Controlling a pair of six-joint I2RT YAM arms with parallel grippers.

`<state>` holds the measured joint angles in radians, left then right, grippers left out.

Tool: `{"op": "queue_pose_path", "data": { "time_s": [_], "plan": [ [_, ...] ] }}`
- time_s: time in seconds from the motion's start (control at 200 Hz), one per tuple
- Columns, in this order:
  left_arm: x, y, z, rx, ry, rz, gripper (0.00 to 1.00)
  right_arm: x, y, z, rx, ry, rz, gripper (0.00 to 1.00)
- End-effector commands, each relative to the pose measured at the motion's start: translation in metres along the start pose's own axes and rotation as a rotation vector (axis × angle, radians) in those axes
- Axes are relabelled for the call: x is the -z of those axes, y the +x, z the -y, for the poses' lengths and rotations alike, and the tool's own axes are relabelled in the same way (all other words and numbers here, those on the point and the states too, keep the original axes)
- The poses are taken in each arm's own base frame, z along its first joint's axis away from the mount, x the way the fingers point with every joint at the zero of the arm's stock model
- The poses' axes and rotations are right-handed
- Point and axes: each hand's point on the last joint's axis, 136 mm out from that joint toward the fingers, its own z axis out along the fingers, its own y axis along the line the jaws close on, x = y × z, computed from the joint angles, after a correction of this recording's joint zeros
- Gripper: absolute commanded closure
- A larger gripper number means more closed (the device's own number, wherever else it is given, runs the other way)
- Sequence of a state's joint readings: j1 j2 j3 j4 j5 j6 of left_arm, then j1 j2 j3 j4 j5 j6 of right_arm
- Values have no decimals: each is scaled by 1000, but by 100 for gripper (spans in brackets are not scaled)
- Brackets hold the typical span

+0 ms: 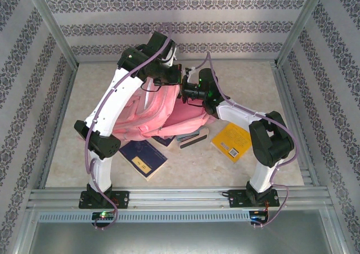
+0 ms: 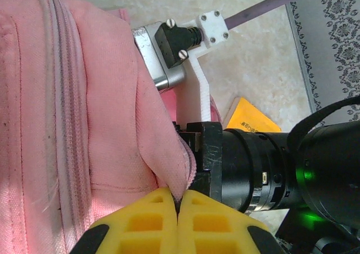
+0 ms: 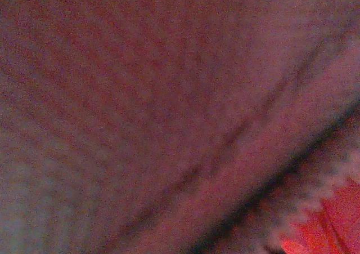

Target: Pack books, pencil case, and school supplies into a backpack

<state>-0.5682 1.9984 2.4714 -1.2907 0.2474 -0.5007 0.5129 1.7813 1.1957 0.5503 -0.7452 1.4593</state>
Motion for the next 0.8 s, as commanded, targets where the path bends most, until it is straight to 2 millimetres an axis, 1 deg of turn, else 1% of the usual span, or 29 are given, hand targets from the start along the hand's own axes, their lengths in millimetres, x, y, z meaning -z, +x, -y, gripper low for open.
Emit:
{"op": "queue_pose_path", "data": {
  "time_s": [0.0, 0.035, 0.1, 0.175, 0.23, 0.305, 0.35, 0.415, 0.46, 0.59, 0.645, 0.704, 0.794],
  "plan": [
    [-1, -4, 1, 1, 15, 1, 100, 8, 5, -58, 159, -132, -1, 93],
    [1, -5, 2, 1, 18, 8, 100, 10, 4, -57, 166, -123, 5, 92],
    [7, -9, 2, 2, 19, 29, 100, 14, 3, -53, 180, -81, 23, 86],
    [15, -15, 1, 5, 19, 57, 100, 22, 1, -45, 214, -12, 44, 82],
    [24, -19, 1, 6, 21, 82, 100, 29, -1, -37, 221, 36, 61, 77],
    [32, -22, -1, 8, 24, 103, 100, 40, -7, -28, 217, 75, 98, 74],
    [37, -24, -2, 8, 23, 113, 100, 47, -11, -18, 198, 104, 119, 70],
    [42, -24, -5, 10, 16, 121, 100, 55, -15, -8, 180, 128, 135, 69],
    [44, -23, -5, 9, 16, 120, 100, 60, -16, -5, 180, 142, 140, 67],
    [45, -17, -4, 6, 28, 101, 100, 76, -20, -10, 186, 140, 178, 64],
    [45, -15, -4, 3, 34, 94, 100, 83, -25, -14, 159, 139, 205, 55],
    [46, -12, -4, -1, 38, 87, 100, 90, -31, -17, 91, 138, 238, 46],
    [47, -8, 0, -7, 61, 74, 100, 94, -36, -23, -7, 147, 272, 36]
  ]
}}
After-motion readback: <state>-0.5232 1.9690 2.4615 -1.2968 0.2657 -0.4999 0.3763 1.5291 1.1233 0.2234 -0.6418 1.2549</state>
